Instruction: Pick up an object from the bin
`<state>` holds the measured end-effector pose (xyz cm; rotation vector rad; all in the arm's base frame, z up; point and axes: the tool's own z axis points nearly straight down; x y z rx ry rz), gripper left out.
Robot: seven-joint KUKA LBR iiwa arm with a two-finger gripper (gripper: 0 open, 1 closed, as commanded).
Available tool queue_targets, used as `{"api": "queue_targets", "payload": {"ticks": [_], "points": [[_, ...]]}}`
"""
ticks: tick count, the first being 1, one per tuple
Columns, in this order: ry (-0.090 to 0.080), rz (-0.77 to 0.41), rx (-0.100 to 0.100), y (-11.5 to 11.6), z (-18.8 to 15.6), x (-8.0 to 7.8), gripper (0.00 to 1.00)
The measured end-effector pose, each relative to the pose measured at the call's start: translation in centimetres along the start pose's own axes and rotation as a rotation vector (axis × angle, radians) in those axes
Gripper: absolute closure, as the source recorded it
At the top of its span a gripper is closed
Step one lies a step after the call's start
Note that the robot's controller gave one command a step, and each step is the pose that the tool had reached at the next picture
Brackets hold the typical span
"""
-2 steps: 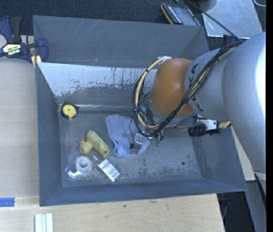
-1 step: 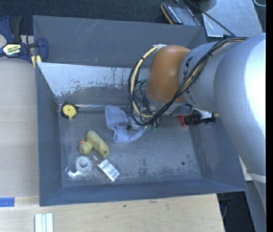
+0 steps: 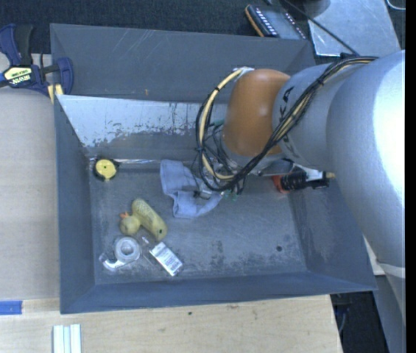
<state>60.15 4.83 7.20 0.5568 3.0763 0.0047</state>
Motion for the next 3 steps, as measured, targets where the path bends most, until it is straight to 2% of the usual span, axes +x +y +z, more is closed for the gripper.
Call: {"api": "queue_targets", "payload": {"ticks": [1, 2, 3], "points": [[0.004, 0.015, 0.002, 0.3, -7.4, 0.5, 1.00], [-0.006, 0.023, -0.003, 0.3, -7.8, 0.1, 1.00], [0.004, 0.022, 0.002, 0.0, -13.8, 1.1, 1.00]]}}
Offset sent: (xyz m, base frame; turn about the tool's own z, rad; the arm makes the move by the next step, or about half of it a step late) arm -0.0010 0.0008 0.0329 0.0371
